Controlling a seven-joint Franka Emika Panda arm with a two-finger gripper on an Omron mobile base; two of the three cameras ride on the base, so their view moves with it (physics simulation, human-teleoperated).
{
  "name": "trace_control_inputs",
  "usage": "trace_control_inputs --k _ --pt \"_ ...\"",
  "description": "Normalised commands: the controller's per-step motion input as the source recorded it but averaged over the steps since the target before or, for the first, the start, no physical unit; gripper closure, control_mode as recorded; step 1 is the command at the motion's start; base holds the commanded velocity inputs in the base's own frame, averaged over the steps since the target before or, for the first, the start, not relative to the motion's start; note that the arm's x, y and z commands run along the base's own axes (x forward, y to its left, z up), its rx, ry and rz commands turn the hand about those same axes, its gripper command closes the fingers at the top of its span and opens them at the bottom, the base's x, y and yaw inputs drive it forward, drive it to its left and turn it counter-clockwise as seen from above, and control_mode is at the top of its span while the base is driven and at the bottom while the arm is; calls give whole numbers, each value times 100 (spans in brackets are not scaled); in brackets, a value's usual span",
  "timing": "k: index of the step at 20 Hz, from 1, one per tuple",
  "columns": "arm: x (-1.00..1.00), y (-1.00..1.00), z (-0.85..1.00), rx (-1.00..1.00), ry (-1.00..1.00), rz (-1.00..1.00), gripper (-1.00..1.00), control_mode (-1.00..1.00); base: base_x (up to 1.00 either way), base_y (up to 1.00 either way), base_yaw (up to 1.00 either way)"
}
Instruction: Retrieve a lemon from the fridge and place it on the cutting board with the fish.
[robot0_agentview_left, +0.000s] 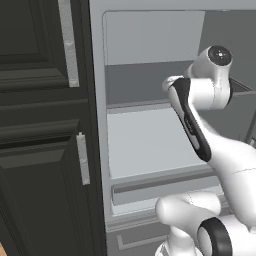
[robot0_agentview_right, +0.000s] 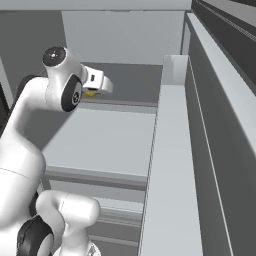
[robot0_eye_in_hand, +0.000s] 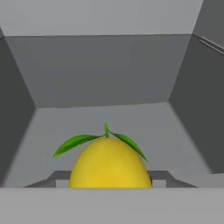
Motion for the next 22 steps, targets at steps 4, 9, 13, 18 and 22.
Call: trace_control_inputs --k 4,9,13,18,22 --pt "-100 0 55 0 -6 0 100 -100 0 0 0" --pt "-100 1 31 0 -2 0 100 -100 0 0 0" --pt "-96 8 0 -1 0 -1 100 -100 0 0 0" --pt "-100 11 0 0 0 -3 100 -100 0 0 0" --pt "-68 10 -7 0 0 -1 100 -100 0 0 0"
